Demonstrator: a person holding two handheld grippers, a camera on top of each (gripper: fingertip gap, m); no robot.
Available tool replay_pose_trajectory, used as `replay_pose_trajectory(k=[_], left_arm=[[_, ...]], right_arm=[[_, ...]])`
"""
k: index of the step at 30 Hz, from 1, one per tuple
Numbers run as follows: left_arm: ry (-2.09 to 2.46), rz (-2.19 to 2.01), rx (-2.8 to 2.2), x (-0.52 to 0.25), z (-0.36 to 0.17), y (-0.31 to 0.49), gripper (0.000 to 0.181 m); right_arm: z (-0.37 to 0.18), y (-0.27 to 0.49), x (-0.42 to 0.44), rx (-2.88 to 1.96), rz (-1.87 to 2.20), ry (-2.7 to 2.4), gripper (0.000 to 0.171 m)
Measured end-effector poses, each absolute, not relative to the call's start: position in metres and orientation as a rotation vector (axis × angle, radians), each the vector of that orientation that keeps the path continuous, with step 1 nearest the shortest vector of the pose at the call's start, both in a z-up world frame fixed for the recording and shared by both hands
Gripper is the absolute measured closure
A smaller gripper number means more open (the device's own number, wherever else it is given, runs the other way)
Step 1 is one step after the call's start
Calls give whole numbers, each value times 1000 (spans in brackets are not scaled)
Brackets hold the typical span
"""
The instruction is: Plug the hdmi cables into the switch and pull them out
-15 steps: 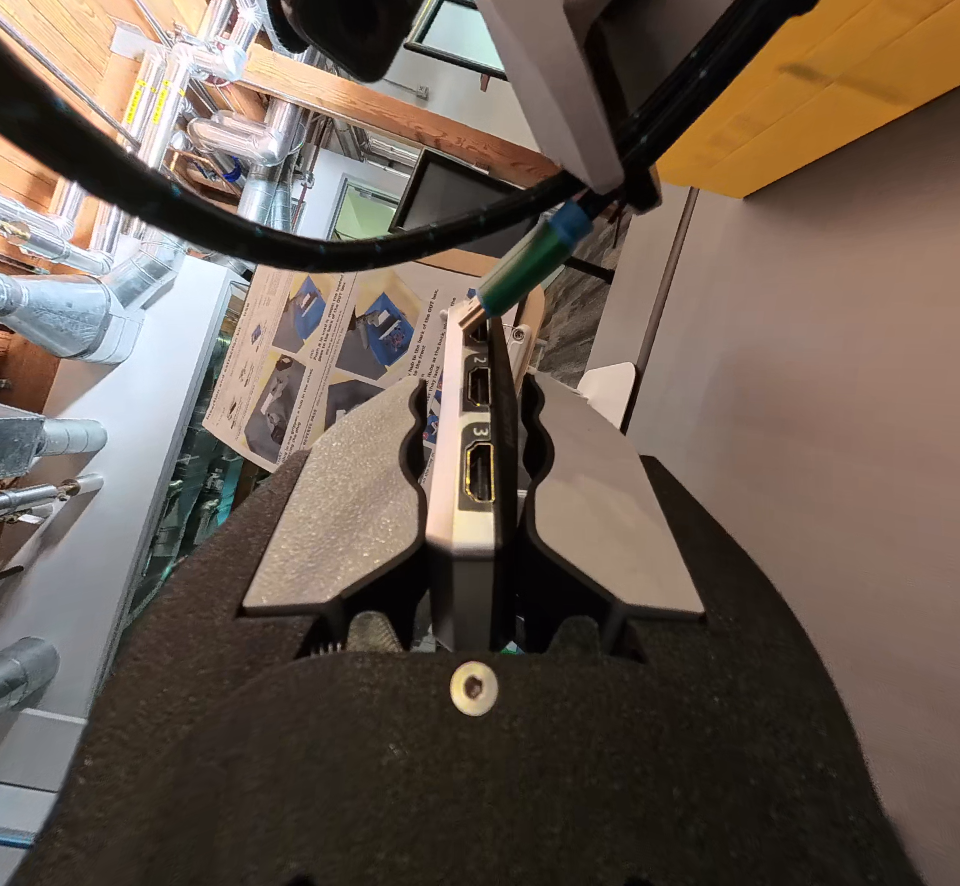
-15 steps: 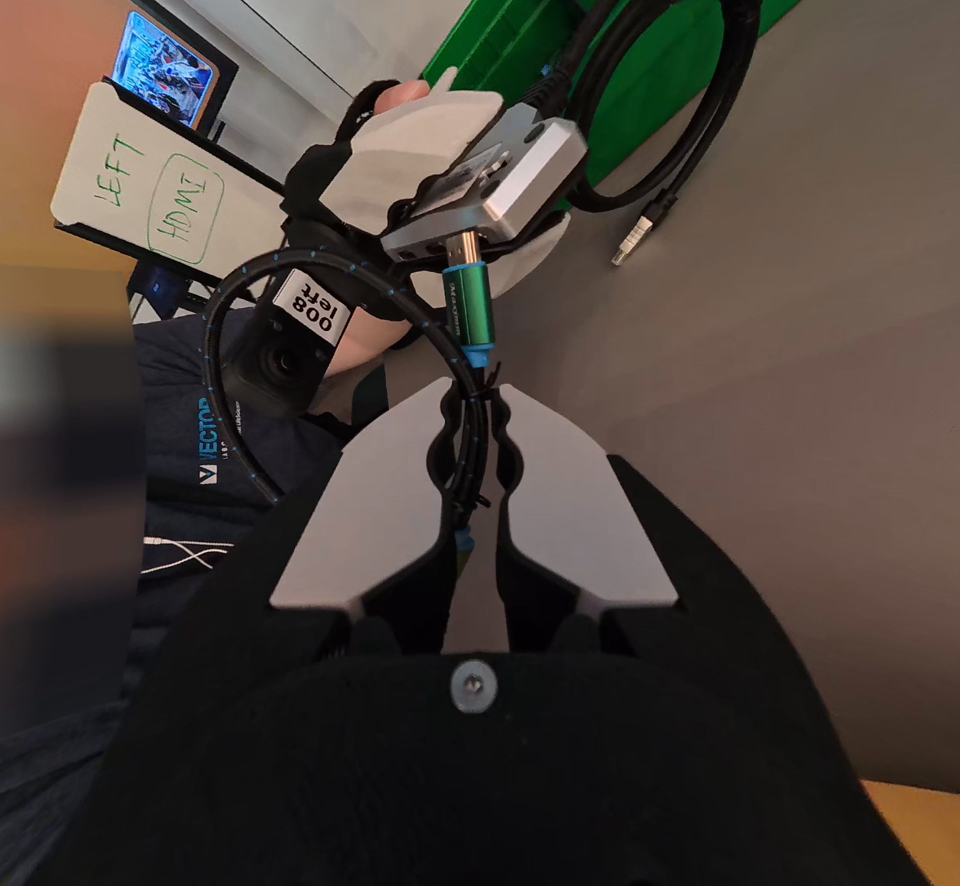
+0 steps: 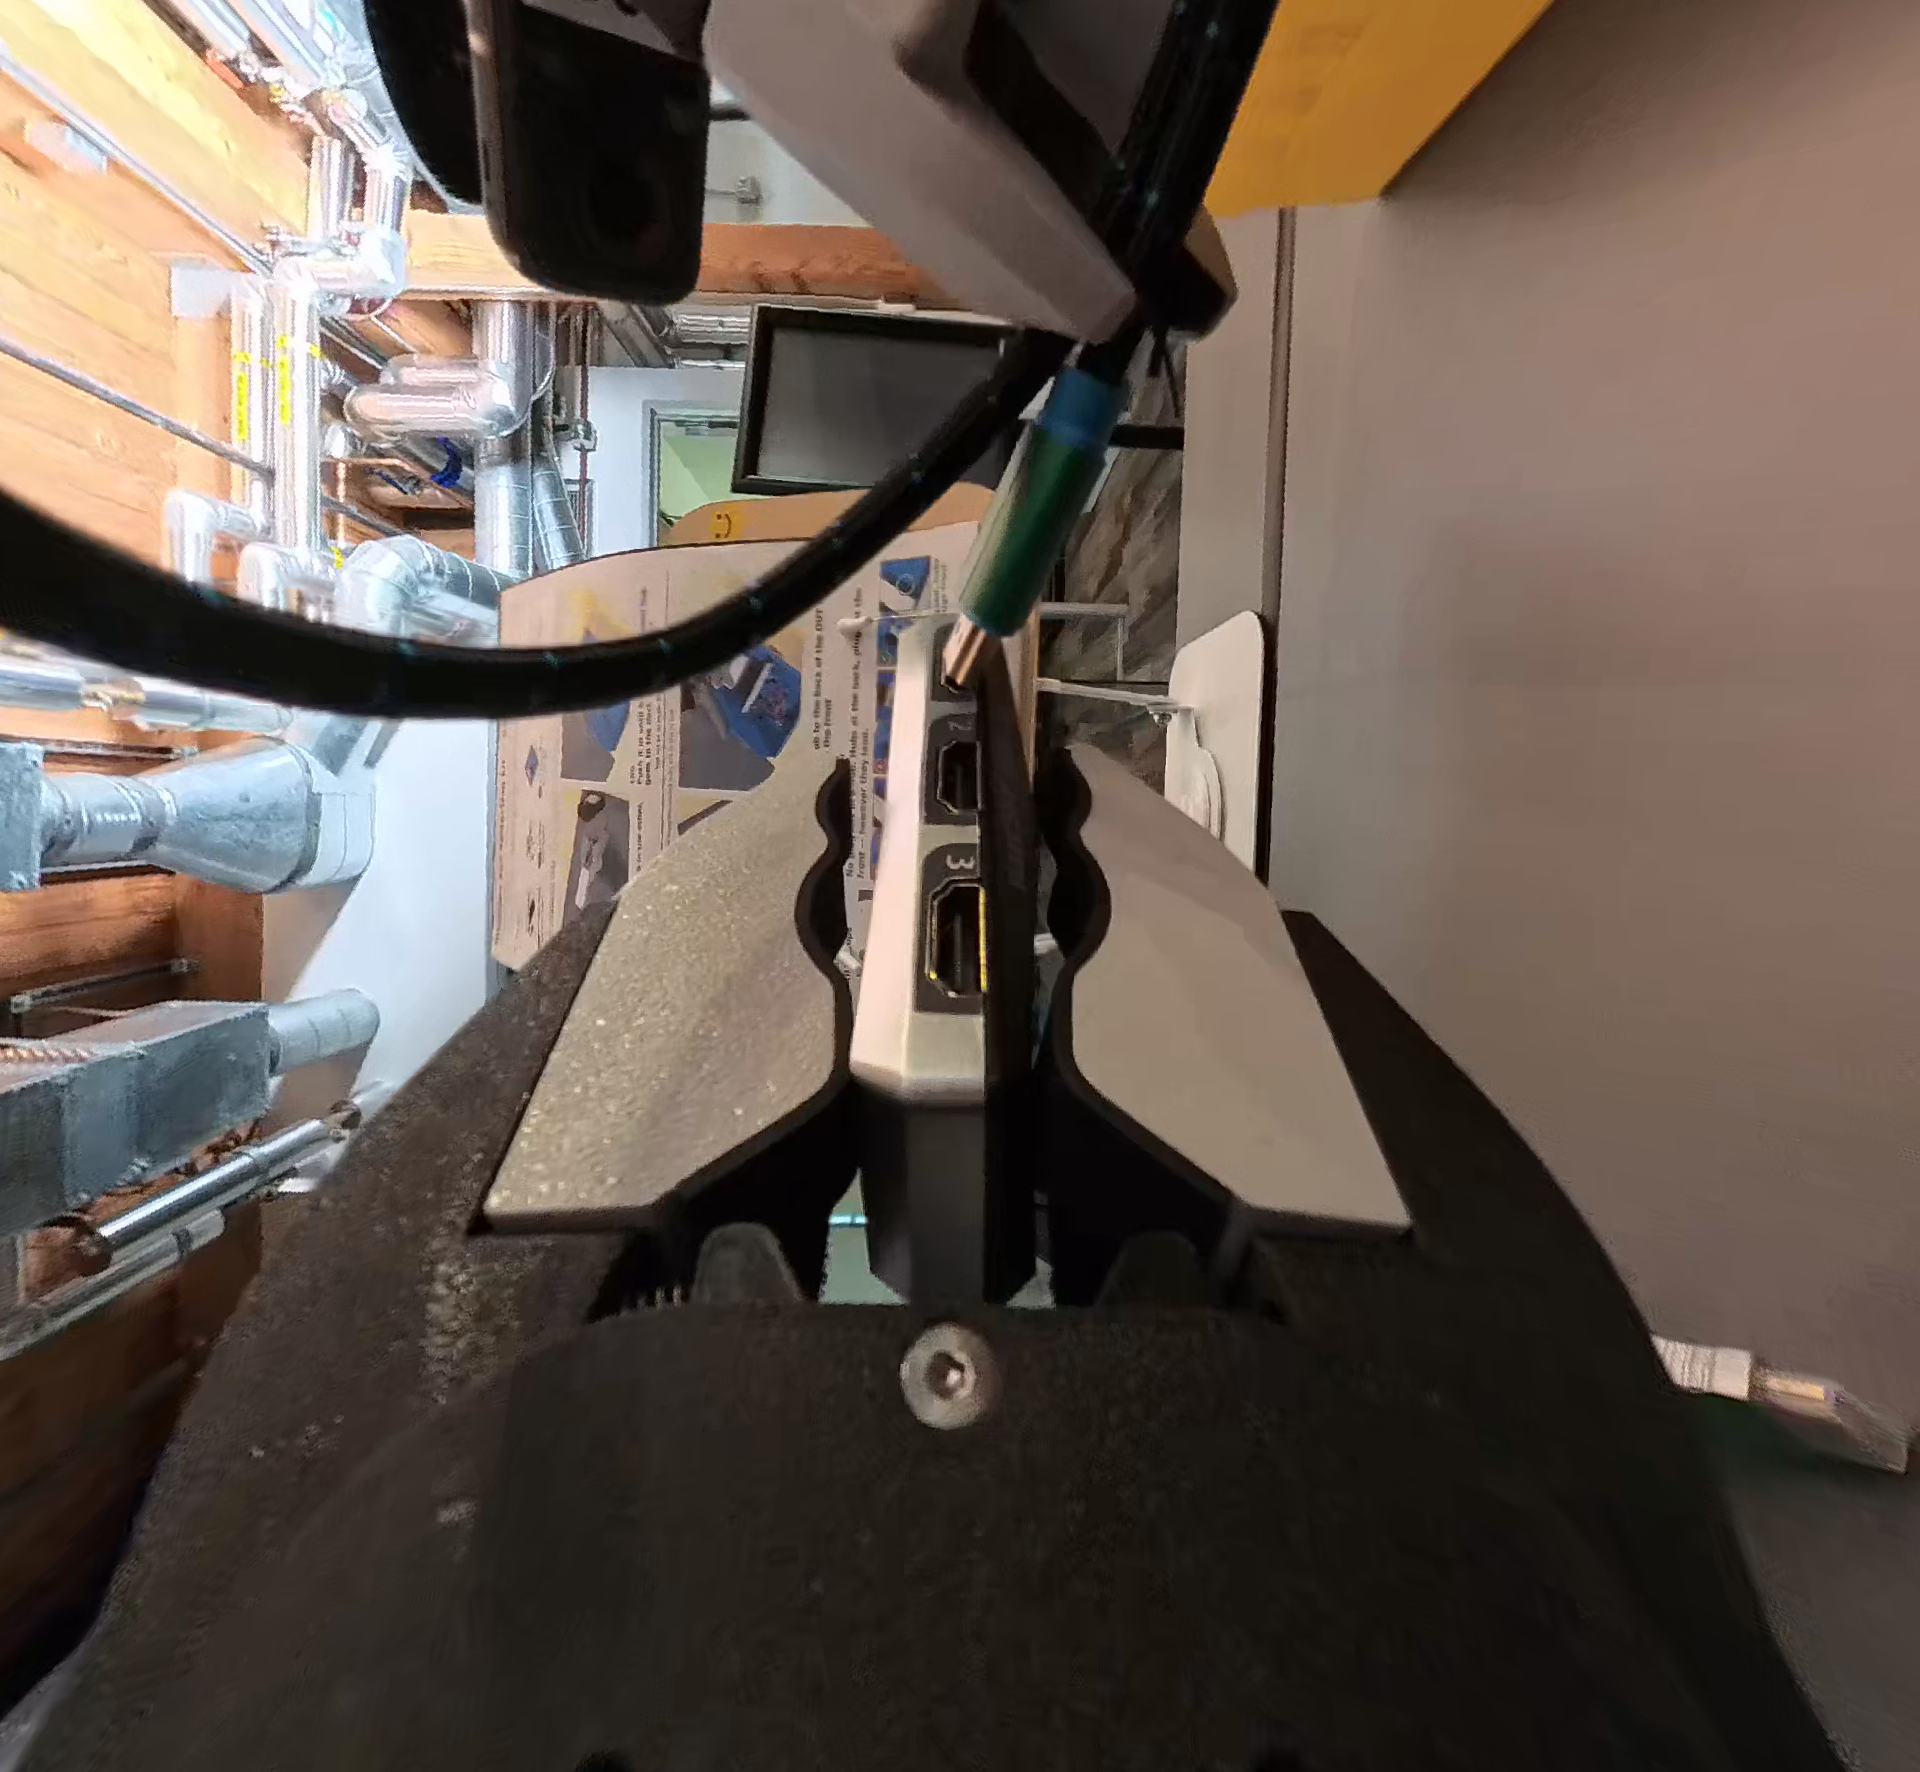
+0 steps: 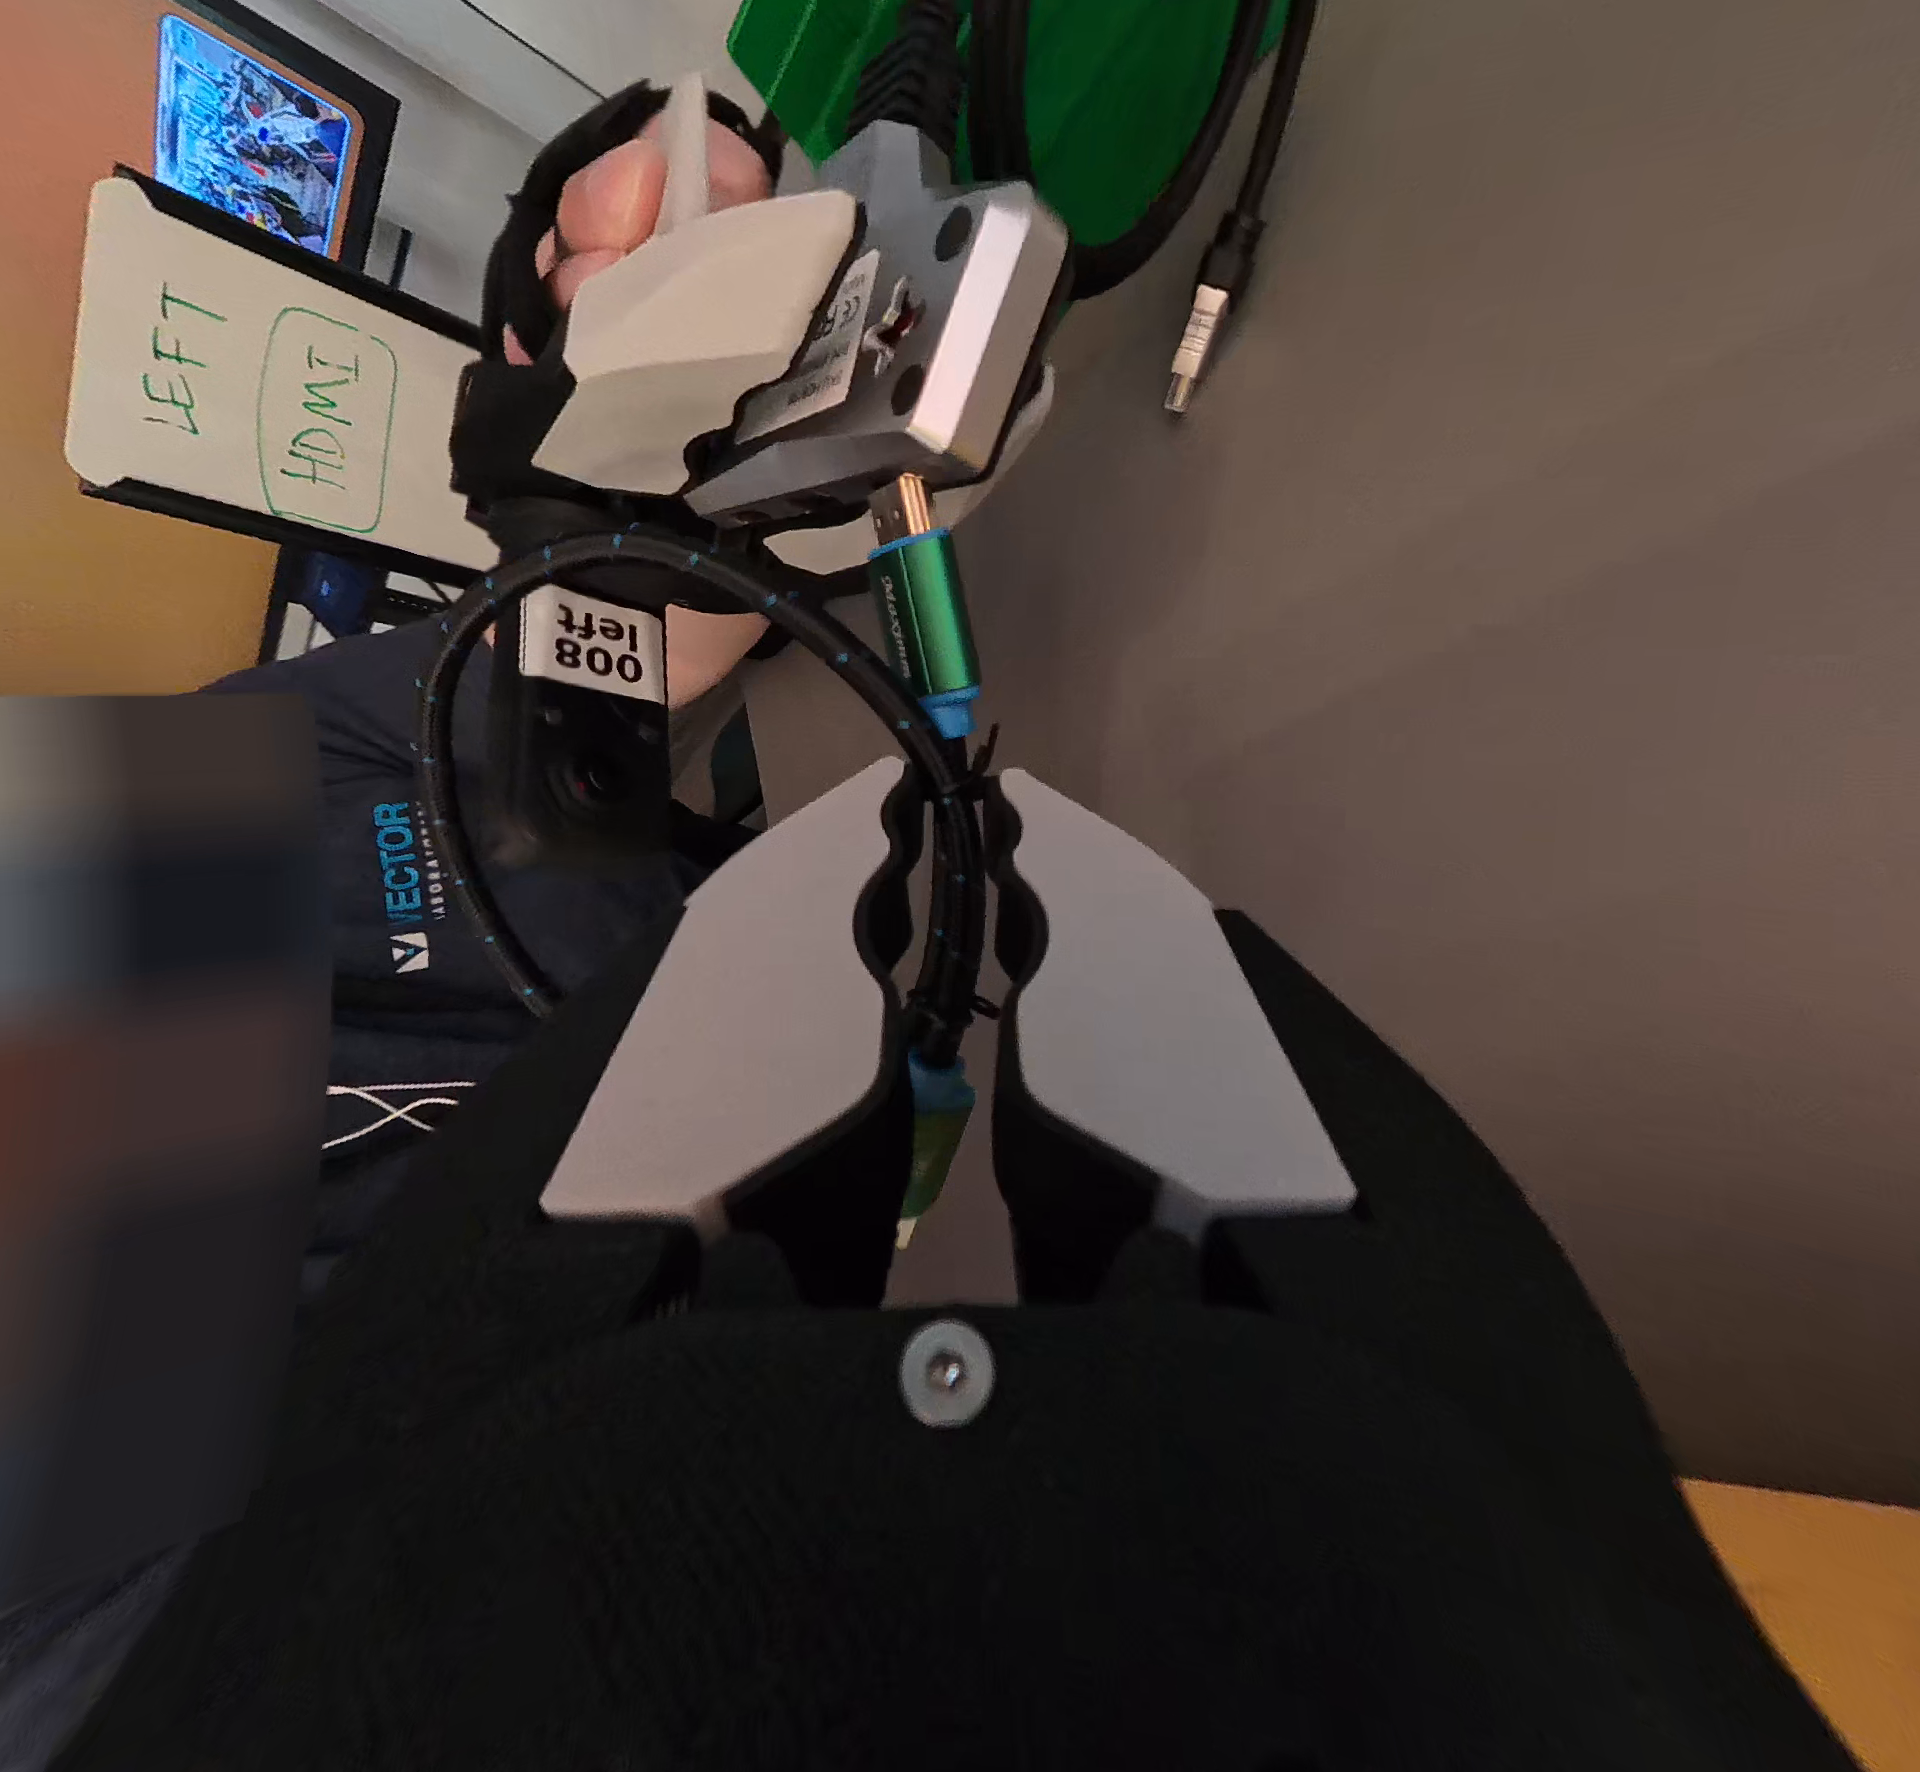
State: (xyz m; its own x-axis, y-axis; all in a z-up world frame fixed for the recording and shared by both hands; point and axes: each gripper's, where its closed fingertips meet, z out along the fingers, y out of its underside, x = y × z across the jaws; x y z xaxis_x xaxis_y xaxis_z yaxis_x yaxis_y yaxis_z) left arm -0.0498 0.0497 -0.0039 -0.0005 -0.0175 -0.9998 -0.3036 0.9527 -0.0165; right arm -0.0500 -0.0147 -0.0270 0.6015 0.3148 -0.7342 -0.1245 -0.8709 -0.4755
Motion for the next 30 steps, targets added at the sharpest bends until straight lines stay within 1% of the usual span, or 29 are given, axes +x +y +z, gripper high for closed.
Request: replay_pose_trajectory(k=[11, 22, 30], left_arm=[[1556, 244, -310, -51, -3, 59, 145], [1584, 353, -213, -47, -17, 57, 146], [1577, 403, -277, -46, -17, 66, 146]], right_arm=[[-21, -3, -48, -2262, 1263, -72, 162], [-39, -8, -45, -2347, 1283, -24, 162], [-38, 2, -40, -2304, 1282, 45, 162]])
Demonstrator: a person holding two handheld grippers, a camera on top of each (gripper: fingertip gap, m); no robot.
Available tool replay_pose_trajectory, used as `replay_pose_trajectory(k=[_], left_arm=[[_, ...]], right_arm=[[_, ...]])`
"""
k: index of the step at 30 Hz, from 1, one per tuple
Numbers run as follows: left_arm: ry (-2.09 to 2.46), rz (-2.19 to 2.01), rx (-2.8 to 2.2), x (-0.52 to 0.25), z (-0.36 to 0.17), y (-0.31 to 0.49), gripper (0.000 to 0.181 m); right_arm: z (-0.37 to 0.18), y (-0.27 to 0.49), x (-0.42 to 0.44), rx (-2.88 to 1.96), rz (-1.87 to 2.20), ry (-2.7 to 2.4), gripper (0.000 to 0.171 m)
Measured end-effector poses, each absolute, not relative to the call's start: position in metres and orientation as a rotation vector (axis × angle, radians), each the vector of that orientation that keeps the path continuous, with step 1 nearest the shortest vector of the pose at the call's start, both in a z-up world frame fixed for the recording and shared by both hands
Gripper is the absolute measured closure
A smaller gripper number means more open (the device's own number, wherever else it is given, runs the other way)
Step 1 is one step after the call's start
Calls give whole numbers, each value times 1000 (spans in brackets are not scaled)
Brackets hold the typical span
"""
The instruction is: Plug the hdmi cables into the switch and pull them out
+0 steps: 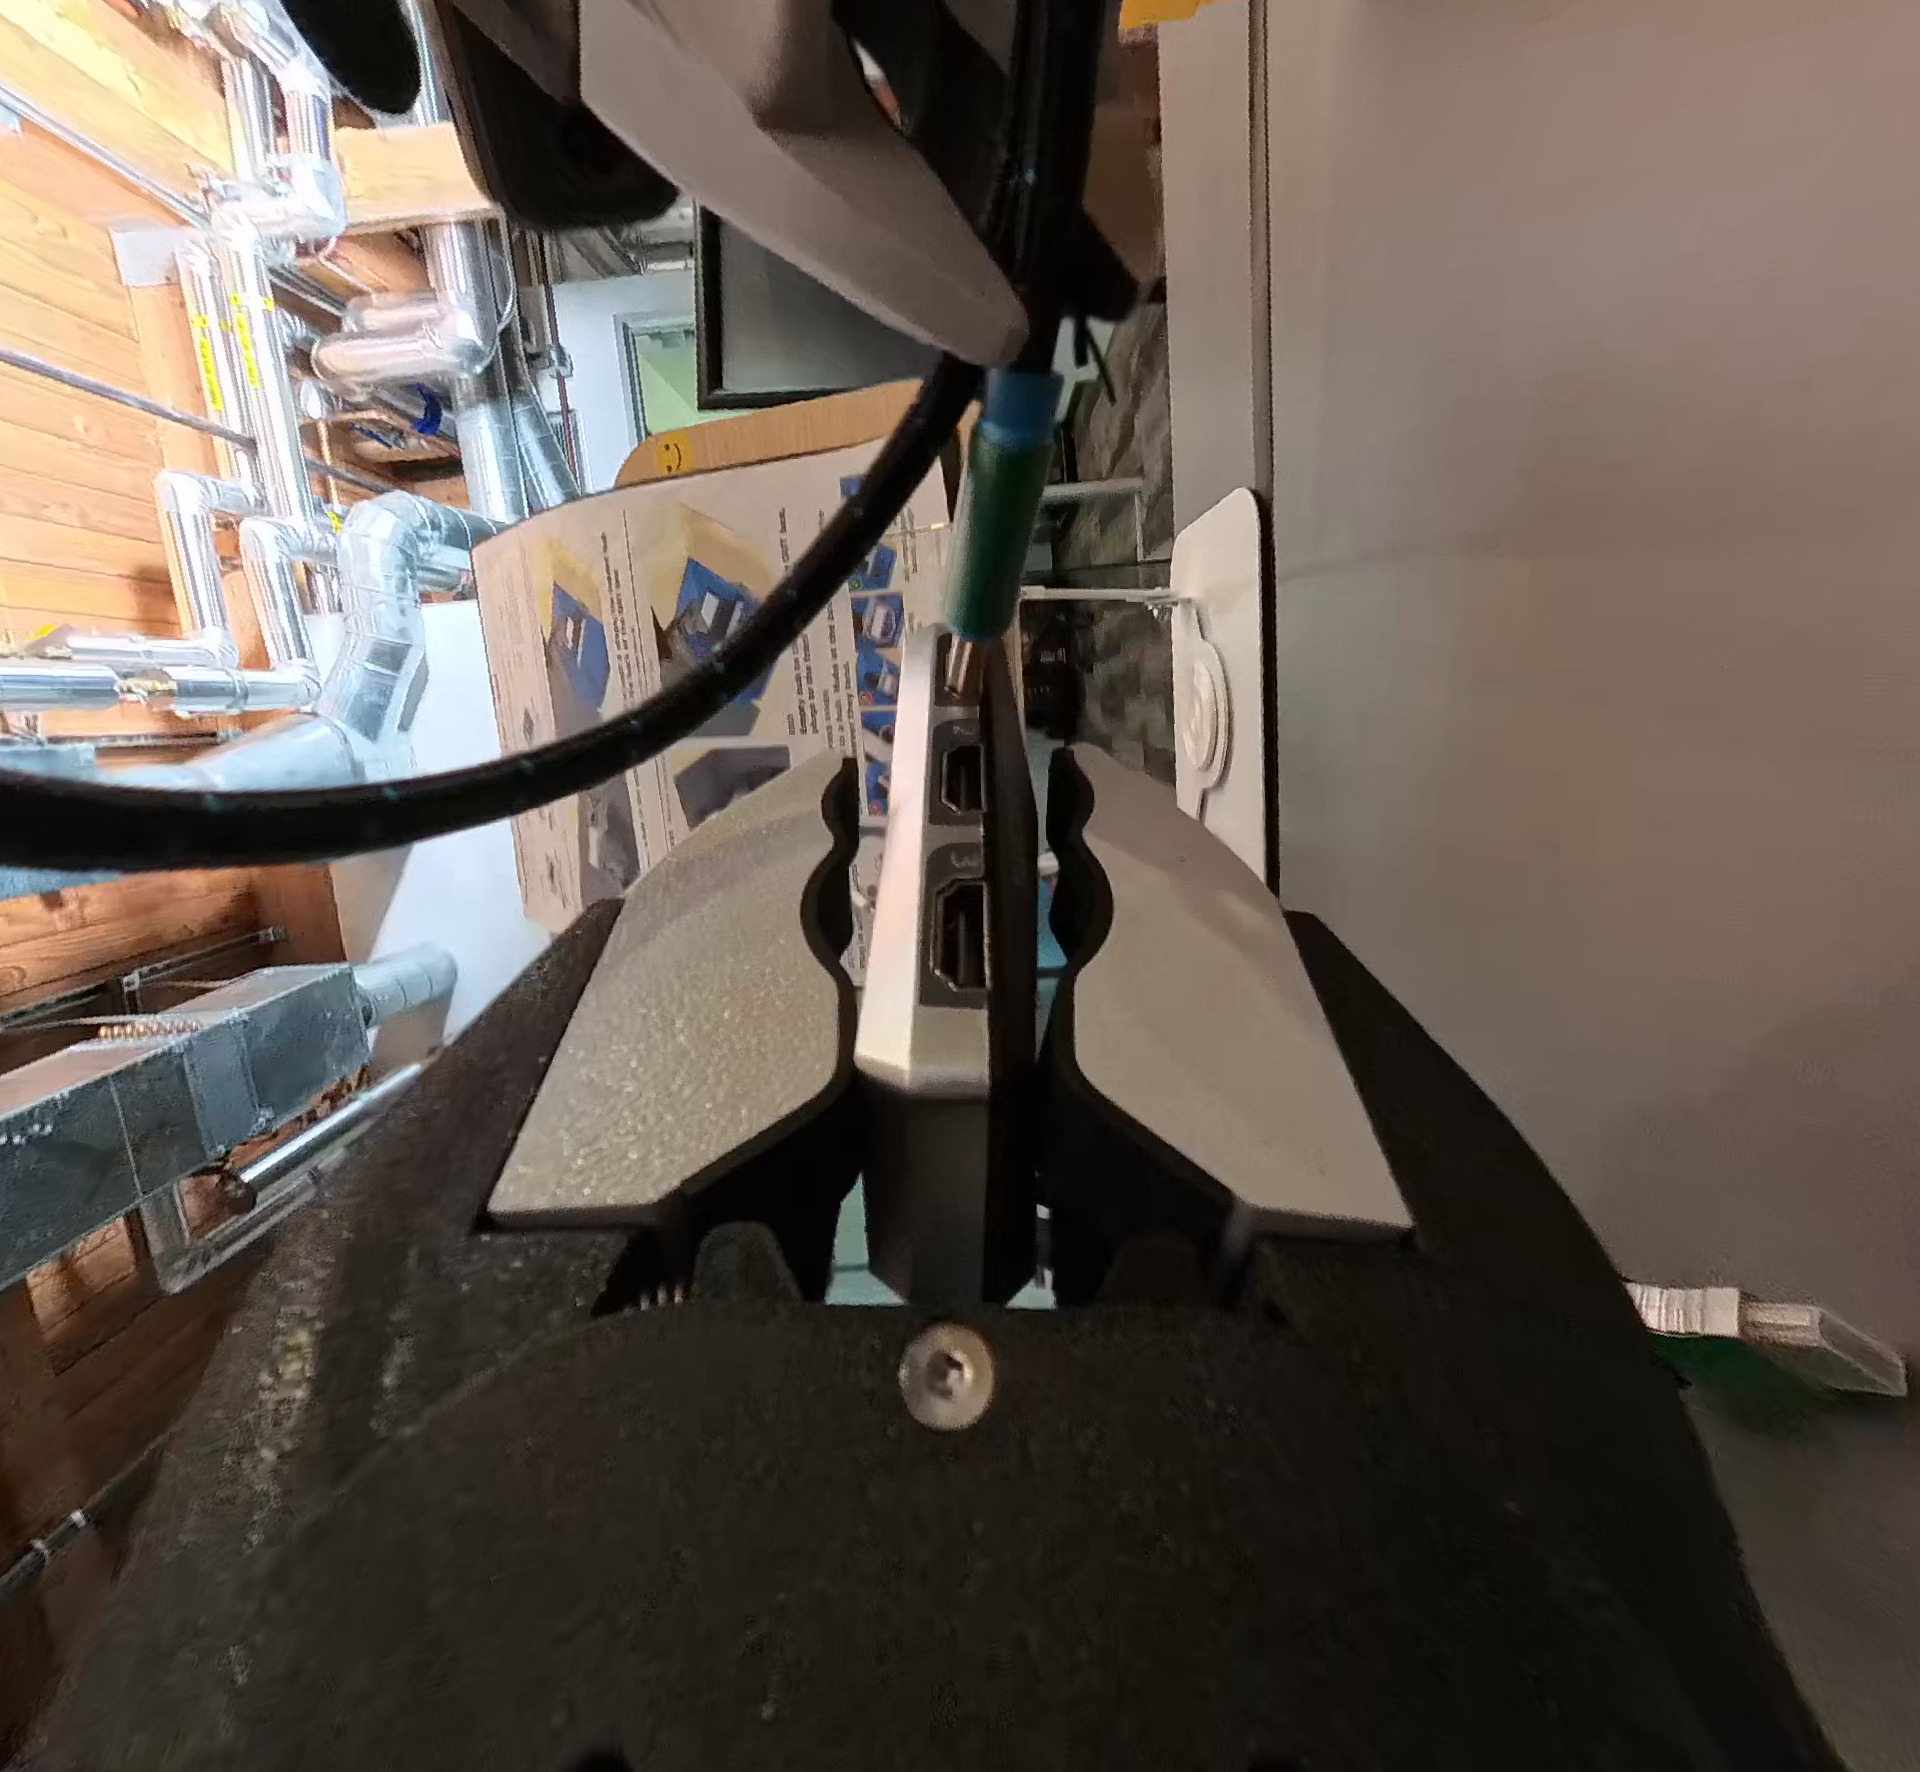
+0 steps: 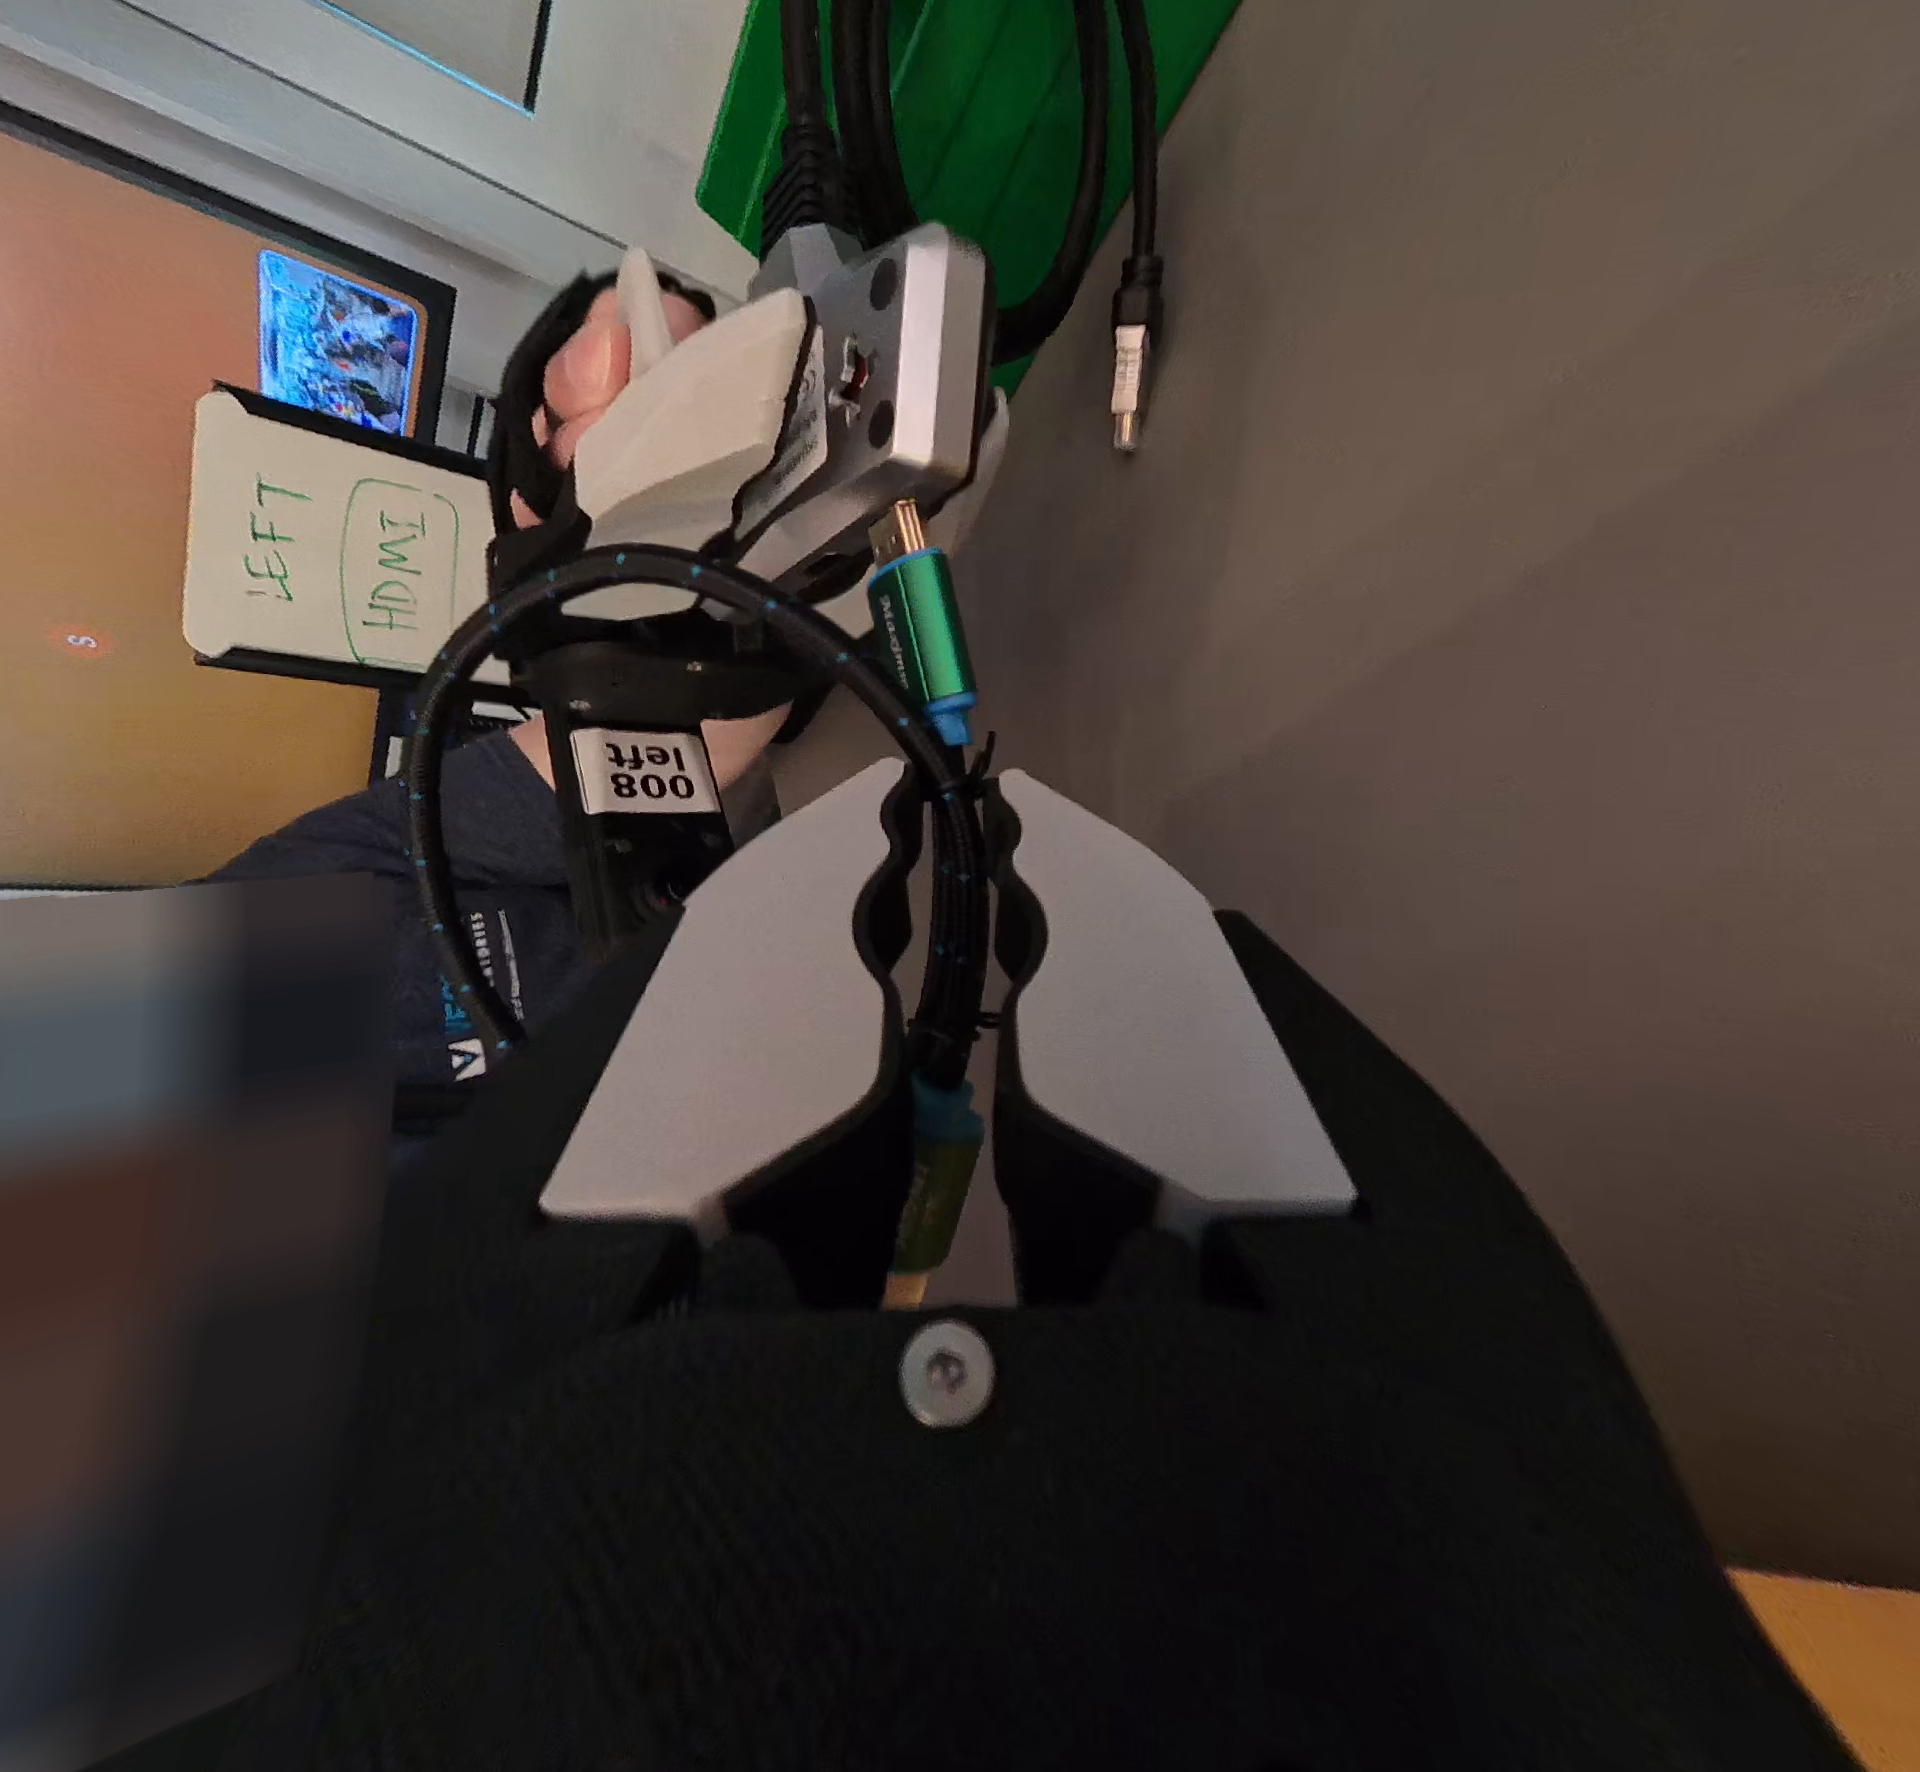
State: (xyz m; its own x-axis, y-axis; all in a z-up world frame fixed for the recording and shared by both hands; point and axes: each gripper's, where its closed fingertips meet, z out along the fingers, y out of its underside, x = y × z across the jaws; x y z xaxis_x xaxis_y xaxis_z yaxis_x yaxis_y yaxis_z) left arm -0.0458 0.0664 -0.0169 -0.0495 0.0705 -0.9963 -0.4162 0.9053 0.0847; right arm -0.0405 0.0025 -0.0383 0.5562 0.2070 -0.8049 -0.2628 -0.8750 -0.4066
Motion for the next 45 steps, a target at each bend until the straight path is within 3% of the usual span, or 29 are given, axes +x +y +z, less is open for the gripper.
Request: replay_pose_trajectory(k=[19, 45], left_arm=[[1544, 368, -380, -49, -6, 79, 146], [1586, 255, -291, -46, -17, 59, 146]], right_arm=[[-21, 19, -43, -2202, 1160, 49, 162], [-28, 7, -42, -2161, 1434, 8, 163]])
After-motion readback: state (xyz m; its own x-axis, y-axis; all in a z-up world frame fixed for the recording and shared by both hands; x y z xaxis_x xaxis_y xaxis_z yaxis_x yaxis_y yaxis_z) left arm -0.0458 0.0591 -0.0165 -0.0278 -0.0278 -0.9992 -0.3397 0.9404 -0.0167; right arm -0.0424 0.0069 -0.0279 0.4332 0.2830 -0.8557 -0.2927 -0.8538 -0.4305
